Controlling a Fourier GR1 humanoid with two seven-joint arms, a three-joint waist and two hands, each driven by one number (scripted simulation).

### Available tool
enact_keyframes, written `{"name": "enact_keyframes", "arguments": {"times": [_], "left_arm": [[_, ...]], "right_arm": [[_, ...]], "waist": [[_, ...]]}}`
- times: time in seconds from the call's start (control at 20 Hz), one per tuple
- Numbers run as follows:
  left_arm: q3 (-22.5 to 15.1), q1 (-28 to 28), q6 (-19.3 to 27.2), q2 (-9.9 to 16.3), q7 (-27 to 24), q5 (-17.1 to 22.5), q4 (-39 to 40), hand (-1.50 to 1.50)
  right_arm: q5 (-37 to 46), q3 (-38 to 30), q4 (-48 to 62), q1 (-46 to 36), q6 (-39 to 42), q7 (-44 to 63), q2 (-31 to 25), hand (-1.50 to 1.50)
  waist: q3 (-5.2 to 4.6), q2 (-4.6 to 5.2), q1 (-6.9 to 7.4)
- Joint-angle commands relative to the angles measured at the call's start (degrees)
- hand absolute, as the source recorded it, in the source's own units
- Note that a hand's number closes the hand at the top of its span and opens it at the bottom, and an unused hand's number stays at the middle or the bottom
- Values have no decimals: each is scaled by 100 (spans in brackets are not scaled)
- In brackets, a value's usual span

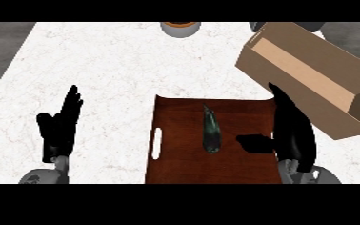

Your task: Pick the eggplant from the tray and place it in the cardboard box

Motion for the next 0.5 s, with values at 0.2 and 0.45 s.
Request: {"name": "enact_keyframes", "arguments": {"times": [0.2, 0.45], "left_arm": [[85, -205, -202, 54, -22, 63, 183, 0], [30, -451, 35, -90, 139, -87, 275, 0]], "right_arm": [[-715, -253, -28, -1171, 2025, 1905, 536, -150], [-999, -439, 866, -1586, 2287, 1953, 926, -150]], "waist": [[6, 24, 109], [12, 48, 123]]}}
